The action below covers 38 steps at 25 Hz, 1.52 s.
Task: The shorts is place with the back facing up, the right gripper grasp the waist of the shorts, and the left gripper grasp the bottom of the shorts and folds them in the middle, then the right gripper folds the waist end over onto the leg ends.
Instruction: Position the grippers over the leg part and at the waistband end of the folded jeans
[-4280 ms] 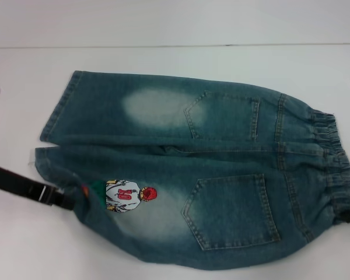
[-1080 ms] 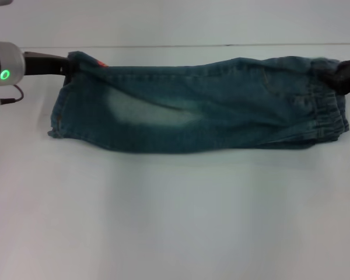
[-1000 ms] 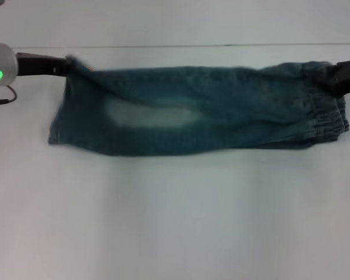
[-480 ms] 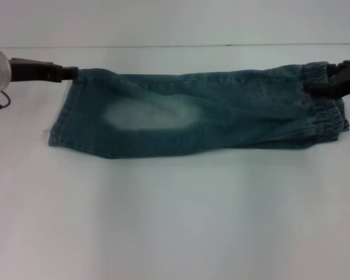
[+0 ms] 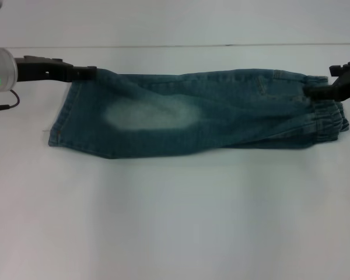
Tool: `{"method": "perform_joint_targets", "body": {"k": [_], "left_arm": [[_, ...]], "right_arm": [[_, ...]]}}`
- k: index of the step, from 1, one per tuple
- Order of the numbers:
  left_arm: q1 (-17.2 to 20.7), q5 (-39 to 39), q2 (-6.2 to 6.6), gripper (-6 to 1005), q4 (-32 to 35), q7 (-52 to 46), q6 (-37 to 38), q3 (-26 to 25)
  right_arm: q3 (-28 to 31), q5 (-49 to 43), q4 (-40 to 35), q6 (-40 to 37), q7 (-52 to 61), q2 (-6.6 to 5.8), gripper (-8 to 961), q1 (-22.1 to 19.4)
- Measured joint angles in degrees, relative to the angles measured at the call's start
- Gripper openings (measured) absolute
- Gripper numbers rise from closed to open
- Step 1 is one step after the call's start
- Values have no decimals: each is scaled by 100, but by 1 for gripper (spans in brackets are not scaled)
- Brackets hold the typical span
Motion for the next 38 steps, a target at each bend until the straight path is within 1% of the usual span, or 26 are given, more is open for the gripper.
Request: {"method": "perform_joint_targets", "body": {"k": [2, 4, 6, 8, 10, 13, 14, 16, 17, 18, 19, 20, 21, 24, 26, 29, 33, 38], "left_arm": [[23, -87, -8, 879, 31, 88, 129, 2], [52, -196, -17, 930, 74, 190, 284, 0], [118, -429, -22, 931, 140, 378, 553, -8], [224, -740, -9, 931, 223, 587, 942, -11], [332, -1082, 21, 932, 284, 863, 1481, -34], [425, -1334, 43, 932, 332, 1229, 2297, -170], [438, -1356, 49, 932, 335, 1366, 2629, -259], [459, -1367, 54, 933, 337, 1485, 2985, -352], [482, -1371, 56, 933, 337, 1528, 3189, -395], [513, -1373, 57, 933, 337, 1564, 3357, -412], [519, -1375, 57, 933, 336, 1580, 3409, -412], [529, -1376, 58, 933, 331, 1604, 3482, -414], [539, -1374, 57, 933, 315, 1678, 3683, -414], [540, -1363, 52, 932, 308, 1721, 3838, -396], [541, -1357, 50, 932, 306, 1754, 3974, -380], [521, -1341, 49, 932, 302, 1779, 4136, -369], [500, -1332, 48, 932, 295, 1809, 4330, -319], [478, -1343, 28, 931, 286, 1886, 4585, -191]], "right_arm": [[6, -28, -275, -136, 63, 63, 922, -78], [30, -23, -604, -294, 69, 156, 924, -200], [47, 13, -831, -451, 73, 227, 922, -305], [75, 95, -971, -625, 59, 257, 921, -439], [100, 236, -991, -817, -25, 256, 919, -569], [187, 631, -952, -1051, -360, 253, 916, -854], [239, 798, -948, -1124, -527, 270, 915, -975], [410, 1332, -918, -1363, -1063, 325, 914, -1328], [410, 1332, -918, -1363, -1063, 325, 913, -1328], [472, 1486, -890, -1437, -1238, 346, 912, -1446], [621, 1844, -794, -1547, -1617, 393, 911, -1656], [621, 1844, -794, -1547, -1617, 393, 910, -1656], [711, 2008, -727, -1586, -1852, 434, 909, -1761], [834, 2129, -567, -1599, -2184, 504, 907, -1933], [853, 2120, -381, -1595, -2337, 505, 905, -1974], [890, 2116, 123, -1539, -2825, 457, 902, -1979], [911, 2103, 348, -1474, -3015, 420, 899, -1987], [980, 2091, 525, -1276, -3166, 326, 895, -2030]]}}
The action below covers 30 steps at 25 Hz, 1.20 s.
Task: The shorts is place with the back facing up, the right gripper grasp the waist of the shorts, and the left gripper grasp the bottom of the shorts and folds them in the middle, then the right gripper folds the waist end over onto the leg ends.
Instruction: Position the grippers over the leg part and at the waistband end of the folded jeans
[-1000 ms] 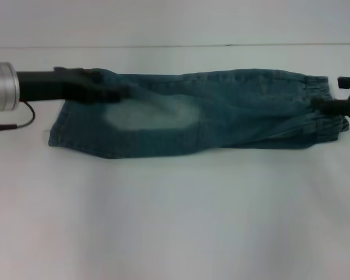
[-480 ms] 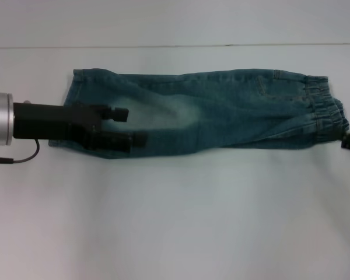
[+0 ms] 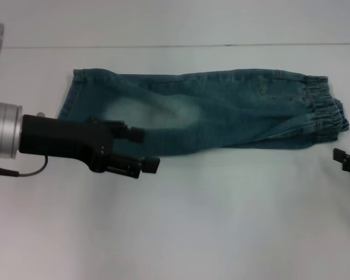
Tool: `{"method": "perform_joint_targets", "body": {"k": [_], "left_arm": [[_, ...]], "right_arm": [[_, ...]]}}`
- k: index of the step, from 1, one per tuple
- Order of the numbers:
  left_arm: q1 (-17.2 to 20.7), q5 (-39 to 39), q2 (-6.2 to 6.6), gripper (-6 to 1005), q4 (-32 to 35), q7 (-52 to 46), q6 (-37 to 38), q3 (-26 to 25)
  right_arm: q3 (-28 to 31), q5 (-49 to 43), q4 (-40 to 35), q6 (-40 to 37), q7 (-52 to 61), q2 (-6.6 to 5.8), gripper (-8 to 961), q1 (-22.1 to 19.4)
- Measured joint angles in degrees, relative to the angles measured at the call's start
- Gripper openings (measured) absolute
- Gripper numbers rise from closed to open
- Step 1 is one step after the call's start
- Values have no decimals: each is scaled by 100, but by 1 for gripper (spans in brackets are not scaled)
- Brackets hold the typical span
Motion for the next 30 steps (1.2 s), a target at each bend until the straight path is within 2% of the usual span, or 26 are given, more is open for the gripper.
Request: {"method": "perform_joint_targets", "body": {"k": [8, 13, 14, 17, 30], "left_arm": [[1, -42, -75, 931, -71, 44, -54, 111], [-8, -46, -152, 931, -72, 47, -166, 113], [-10, -46, -163, 931, -73, 47, -176, 112], [-18, -46, -194, 931, -72, 40, -186, 112], [-64, -46, -303, 930, -74, 2, -328, 104]], "right_arm": [[53, -14, 62, 173, -142, -138, 888, 25], [18, -85, 255, 326, -328, -246, 883, 236], [9, -158, 401, 403, -394, -304, 883, 366], [6, -269, 487, 488, -425, -338, 880, 472], [-4, -652, 746, 864, -747, -317, 869, 891]]}}
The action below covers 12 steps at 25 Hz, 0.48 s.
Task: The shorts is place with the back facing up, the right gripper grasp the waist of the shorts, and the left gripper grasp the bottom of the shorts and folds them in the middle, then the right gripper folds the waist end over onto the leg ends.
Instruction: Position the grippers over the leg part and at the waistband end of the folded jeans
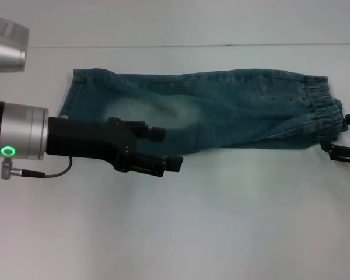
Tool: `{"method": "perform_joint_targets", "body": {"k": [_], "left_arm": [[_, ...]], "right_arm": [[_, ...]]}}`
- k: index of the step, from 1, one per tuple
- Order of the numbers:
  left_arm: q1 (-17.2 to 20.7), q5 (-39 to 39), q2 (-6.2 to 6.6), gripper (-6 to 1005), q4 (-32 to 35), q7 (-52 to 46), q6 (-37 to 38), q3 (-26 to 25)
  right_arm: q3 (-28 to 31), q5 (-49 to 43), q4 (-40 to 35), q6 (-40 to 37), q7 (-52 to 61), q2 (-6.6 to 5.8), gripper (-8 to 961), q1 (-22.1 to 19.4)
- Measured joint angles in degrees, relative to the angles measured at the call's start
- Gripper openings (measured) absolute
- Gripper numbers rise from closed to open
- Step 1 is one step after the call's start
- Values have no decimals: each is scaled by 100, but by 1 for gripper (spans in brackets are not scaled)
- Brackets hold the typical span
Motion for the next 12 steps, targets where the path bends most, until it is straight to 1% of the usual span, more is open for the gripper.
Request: {"method": "perform_joint_targets", "body": {"k": [9, 12], "left_arm": [[-4, 0, -41, 930, 1, -12, -101, -2], [-4, 0, -58, 929, 1, -13, -152, -3]], "right_arm": [[-42, -55, 129, -79, -367, -45, 861, 93], [-51, -61, 131, -73, -397, -47, 757, 105]]}}
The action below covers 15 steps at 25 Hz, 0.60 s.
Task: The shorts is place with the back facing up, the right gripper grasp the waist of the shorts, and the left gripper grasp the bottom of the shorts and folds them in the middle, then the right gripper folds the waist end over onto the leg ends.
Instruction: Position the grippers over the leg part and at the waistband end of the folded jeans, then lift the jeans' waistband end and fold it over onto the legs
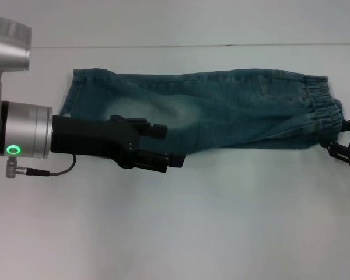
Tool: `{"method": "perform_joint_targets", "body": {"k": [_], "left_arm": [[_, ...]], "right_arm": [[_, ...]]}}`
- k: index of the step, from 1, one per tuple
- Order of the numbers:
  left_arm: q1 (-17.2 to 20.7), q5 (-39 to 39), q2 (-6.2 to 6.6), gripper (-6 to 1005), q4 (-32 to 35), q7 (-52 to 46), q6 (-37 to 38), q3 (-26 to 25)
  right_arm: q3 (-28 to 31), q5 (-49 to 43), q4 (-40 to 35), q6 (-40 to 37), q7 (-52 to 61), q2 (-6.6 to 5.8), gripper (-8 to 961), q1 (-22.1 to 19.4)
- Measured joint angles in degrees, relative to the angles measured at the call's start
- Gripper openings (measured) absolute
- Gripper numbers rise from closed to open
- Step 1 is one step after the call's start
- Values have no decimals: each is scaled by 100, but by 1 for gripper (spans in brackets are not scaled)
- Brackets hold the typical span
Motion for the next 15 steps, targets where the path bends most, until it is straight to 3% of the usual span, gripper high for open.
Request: {"method": "perform_joint_targets", "body": {"k": [13, 15], "left_arm": [[-52, 0, -32, 917, 0, 4, -92, 2], [-53, 0, -36, 917, -4, 11, -107, -4]], "right_arm": [[-8, -6, 121, -8, -202, -23, 192, -9], [13, 7, 131, -14, -247, -23, 141, -18]]}}
